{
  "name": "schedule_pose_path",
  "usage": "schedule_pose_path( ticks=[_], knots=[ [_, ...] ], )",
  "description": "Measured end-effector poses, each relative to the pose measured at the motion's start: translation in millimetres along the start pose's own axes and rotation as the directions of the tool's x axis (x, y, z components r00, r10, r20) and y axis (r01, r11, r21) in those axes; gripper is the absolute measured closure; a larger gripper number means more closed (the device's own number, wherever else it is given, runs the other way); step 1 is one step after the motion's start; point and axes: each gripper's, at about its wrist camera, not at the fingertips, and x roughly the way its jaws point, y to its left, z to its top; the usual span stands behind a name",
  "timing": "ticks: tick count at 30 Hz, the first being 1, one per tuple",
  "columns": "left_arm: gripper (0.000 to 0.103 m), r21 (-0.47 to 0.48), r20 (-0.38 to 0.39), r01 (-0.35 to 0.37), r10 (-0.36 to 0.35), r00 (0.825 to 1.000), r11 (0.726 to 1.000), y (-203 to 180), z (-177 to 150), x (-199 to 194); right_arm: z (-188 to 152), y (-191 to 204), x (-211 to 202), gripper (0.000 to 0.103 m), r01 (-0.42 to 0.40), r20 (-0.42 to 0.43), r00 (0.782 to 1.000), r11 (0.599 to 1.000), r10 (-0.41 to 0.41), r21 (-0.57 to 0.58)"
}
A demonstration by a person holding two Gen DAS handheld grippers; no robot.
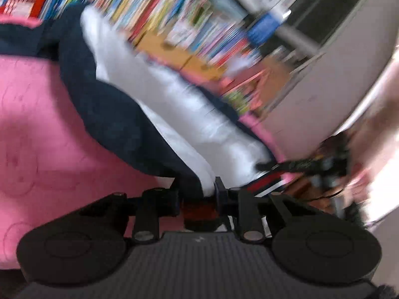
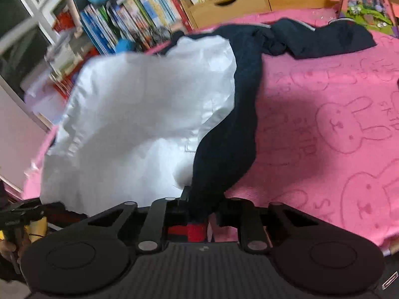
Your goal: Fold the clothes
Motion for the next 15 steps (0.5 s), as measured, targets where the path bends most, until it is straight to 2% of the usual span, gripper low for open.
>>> schedule_pose_path(
  ticks=[3,5,6,7,9,10,11,12,13,14,15],
  knots=[
    [0.077,0.070,0.025,-0.028,0.026,0.999,0.997,-11.3,1.3,-23.5,-3.5,9.4,-25.4,0.085,-0.045,0.029,0.999,0.998,0.046,-0.050],
    [0.070,0.111,-0.041,-0.148,0.153,0.987,0.983,-9.9,-7.4,-13.2,-8.1,12.2,-26.7,0.083,0.019,0.021,1.000,0.996,-0.018,-0.085],
    [0.063,0.134,-0.072,-0.205,0.216,0.974,0.970,-9.1,-11.9,-8.0,-11.4,11.7,-21.4,0.080,0.059,0.003,0.998,0.993,-0.059,-0.103],
    [0.060,0.150,-0.117,-0.261,0.279,0.953,0.954,-6.2,-18.3,1.4,-15.2,9.2,-13.1,0.078,0.094,-0.022,0.995,0.989,-0.097,-0.114],
    [0.046,0.219,-0.191,-0.362,0.404,0.895,0.906,-3.0,-31.0,15.7,-23.1,4.1,3.5,0.072,0.148,-0.082,0.984,0.981,-0.158,-0.125],
    [0.040,0.275,-0.176,-0.361,0.416,0.892,0.891,-6.3,-35.0,14.2,-26.2,4.0,7.1,0.069,0.172,-0.095,0.978,0.975,-0.186,-0.144],
    [0.016,0.337,-0.138,-0.406,0.471,0.872,0.850,-10.4,-34.3,11.1,-28.3,4.0,5.1,0.054,0.203,-0.084,0.972,0.964,-0.220,-0.171],
    [0.001,0.395,-0.096,-0.448,0.521,0.848,0.802,-14.6,-33.5,8.1,-30.3,3.8,2.0,0.031,0.237,-0.068,0.965,0.951,-0.255,-0.200],
    [0.000,0.449,-0.050,-0.489,0.567,0.822,0.748,-18.6,-32.7,5.0,-30.7,4.2,-4.5,0.021,0.278,-0.028,0.956,0.933,-0.292,-0.228],
    [0.000,0.486,0.005,-0.535,0.610,0.793,0.691,-21.4,-28.0,0.5,-30.6,4.6,-11.8,0.017,0.322,0.019,0.945,0.912,-0.328,-0.254],
    [0.000,0.502,0.040,-0.560,0.629,0.776,0.659,-24.4,-20.7,-3.8,-30.6,5.0,-19.1,0.017,0.365,0.066,0.930,0.889,-0.362,-0.278]
  ],
)
